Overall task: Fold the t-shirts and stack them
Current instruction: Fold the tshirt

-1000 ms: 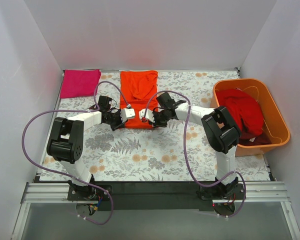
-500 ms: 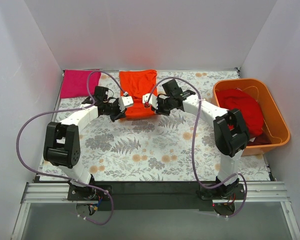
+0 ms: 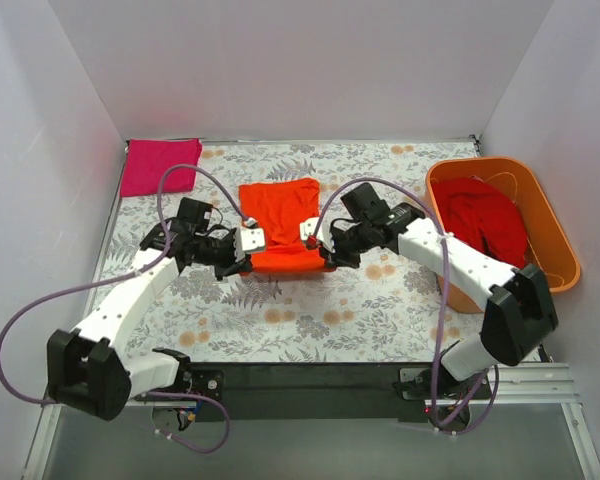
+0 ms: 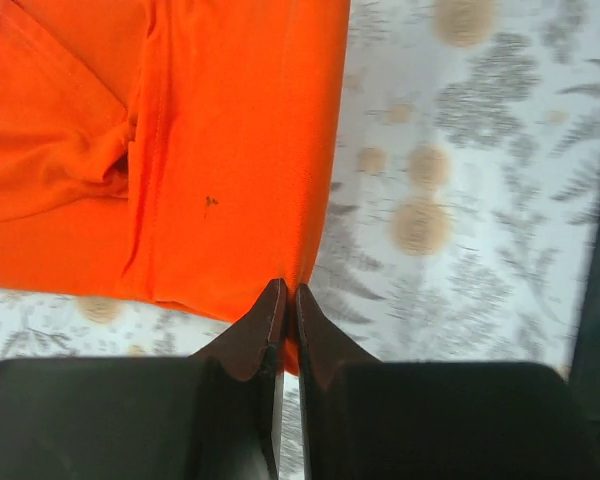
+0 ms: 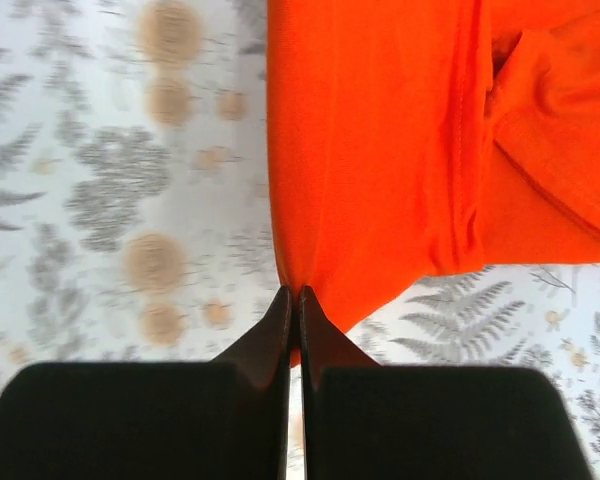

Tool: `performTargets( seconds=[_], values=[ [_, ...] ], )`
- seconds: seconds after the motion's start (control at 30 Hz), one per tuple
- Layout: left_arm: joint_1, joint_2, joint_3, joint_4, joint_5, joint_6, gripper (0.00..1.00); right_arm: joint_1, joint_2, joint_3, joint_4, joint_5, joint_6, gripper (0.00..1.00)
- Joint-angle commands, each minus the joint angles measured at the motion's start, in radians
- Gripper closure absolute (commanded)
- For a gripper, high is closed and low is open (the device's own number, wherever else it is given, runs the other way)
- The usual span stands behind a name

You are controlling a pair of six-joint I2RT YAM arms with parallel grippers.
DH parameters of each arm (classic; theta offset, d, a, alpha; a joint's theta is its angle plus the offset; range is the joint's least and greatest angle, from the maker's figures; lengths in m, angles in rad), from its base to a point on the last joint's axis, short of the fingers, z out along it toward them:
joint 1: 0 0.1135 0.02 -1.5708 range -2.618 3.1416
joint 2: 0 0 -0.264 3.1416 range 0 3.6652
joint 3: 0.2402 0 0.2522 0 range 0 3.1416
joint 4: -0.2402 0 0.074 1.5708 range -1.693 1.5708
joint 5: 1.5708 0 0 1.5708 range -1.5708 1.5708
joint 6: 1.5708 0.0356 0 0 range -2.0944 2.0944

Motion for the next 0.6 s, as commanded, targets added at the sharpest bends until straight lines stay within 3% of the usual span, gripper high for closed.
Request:
performTargets(
  seconds=[0.0, 0.13, 0.23, 0.57],
  values=[
    [-0.007, -0.161, -0.004, -0.254, 0.066, -0.003, 1.0, 0.043, -0.151, -0.011, -0.17, -0.076, 0.029, 0.99],
    [-0.007, -0.245, 0.057, -0.422, 0.082, -0.017, 1.0, 0.058, -0.217, 0.043, -0.256, -0.119, 0.066, 0.99],
    [-0.007, -0.222, 0.1, -0.455, 0.071, -0.03, 1.0, 0.057, -0.185, 0.095, -0.283, -0.109, 0.057, 0.99],
    [0.027, 0.025, 0.195, -0.257, -0.027, -0.001, 1.0, -0.045, 0.08, 0.26, -0.294, -0.106, -0.131, 0.99]
  ],
)
